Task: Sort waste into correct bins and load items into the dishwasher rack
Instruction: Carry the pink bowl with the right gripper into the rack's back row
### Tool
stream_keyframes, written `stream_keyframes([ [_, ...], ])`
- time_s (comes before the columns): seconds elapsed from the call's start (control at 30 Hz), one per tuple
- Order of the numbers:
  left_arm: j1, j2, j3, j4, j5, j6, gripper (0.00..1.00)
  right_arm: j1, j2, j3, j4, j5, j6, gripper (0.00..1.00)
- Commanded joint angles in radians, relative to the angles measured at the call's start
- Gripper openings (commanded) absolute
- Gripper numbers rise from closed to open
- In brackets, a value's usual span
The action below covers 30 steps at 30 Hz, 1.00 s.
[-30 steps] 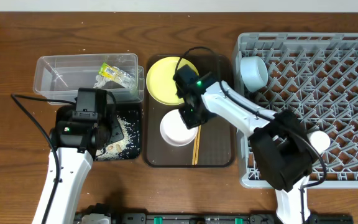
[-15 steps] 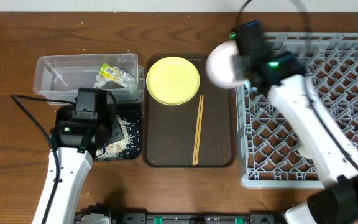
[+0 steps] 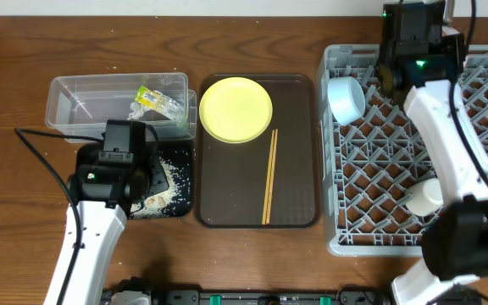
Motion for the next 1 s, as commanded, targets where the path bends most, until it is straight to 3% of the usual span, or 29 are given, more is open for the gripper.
stream_keyframes([
  [0.0, 0.004, -0.003, 0.008, -0.002, -0.015, -0.009, 0.47, -0.013, 0.055, 0.007, 0.008, 0.1, -0.032, 0.01],
  [0.5, 0.004, -0.003, 0.008, -0.003, -0.004, -0.01, 0.47, 0.006, 0.234, 0.006, 0.011, 0.081, 0.066, 0.01],
  [0.73, 0.004, -0.003, 0.008, -0.003, -0.004, -0.01, 0.48, 0.03, 0.236, 0.006, -0.024, -0.05, 0.114, 0.01],
  [0.97, 0.004, -0.003, 0.008, -0.003, -0.004, -0.01, 0.47, 0.053, 0.236, 0.006, -0.122, -0.13, 0.218, 0.28],
])
